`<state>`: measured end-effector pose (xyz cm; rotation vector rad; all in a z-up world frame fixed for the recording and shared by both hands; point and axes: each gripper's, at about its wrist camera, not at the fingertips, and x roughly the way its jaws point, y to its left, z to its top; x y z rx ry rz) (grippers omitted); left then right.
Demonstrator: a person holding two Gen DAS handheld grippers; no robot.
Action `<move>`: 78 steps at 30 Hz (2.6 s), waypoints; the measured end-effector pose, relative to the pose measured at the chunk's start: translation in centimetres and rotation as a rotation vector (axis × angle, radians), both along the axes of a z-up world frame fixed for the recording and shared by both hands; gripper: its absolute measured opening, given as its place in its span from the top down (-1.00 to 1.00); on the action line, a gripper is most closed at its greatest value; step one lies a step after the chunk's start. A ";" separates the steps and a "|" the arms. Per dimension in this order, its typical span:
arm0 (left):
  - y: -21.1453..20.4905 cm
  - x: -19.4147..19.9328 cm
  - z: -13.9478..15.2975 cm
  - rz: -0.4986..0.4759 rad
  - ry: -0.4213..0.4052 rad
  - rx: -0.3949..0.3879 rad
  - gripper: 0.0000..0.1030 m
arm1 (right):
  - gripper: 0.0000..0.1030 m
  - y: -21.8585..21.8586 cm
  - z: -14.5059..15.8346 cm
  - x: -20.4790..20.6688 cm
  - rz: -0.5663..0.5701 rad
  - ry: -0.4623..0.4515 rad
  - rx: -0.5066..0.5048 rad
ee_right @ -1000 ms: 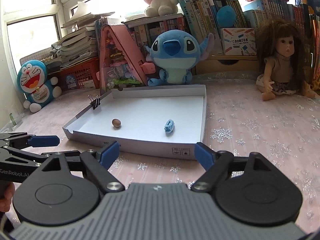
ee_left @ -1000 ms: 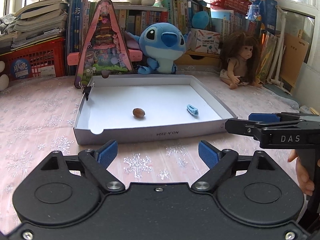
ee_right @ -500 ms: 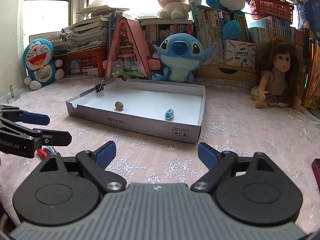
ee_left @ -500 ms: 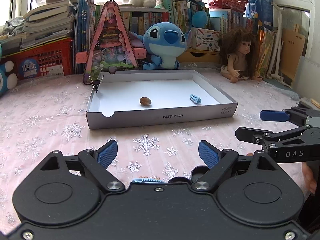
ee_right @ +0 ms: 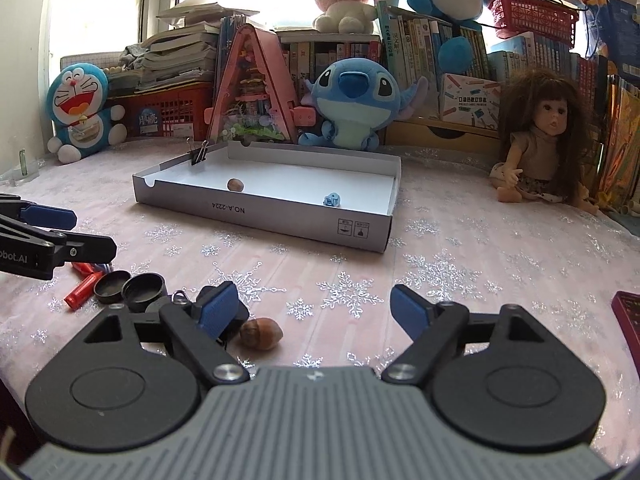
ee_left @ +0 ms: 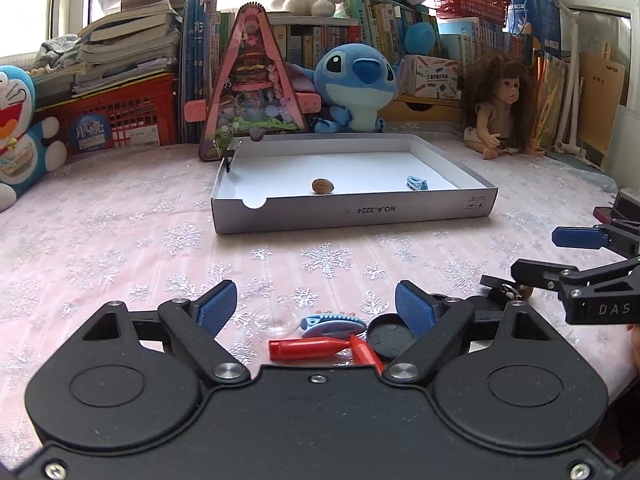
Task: Organize rigid objects
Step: 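Withdraw both tools from the tray back toward the remaining objects, then grasp the red pen with the left tool while the right tool grasps another acorn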
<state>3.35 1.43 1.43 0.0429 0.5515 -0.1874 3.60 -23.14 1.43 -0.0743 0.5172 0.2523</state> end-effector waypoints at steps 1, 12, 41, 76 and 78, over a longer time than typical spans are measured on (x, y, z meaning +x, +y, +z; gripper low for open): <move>0.1 -0.2 0.0 -0.003 -0.005 0.007 -0.61 | -0.67 -0.1 0.0 -0.1 -0.001 -0.002 0.004; 0.4 -1.1 -0.9 -0.024 0.058 0.001 -0.07 | -0.43 0.5 -0.5 -1.0 0.047 0.006 -0.019; 0.7 -1.4 -1.7 0.014 0.059 0.010 0.18 | -0.10 1.2 -1.3 -1.2 0.063 0.044 -0.005; -0.1 -2.2 -0.5 -0.035 -0.003 0.022 0.21 | 0.51 1.6 -0.5 -1.9 0.051 0.032 -0.006; 0.0 -2.2 -0.3 -0.032 -0.008 0.023 0.21 | 0.51 1.4 -0.4 -1.8 0.041 0.029 -0.005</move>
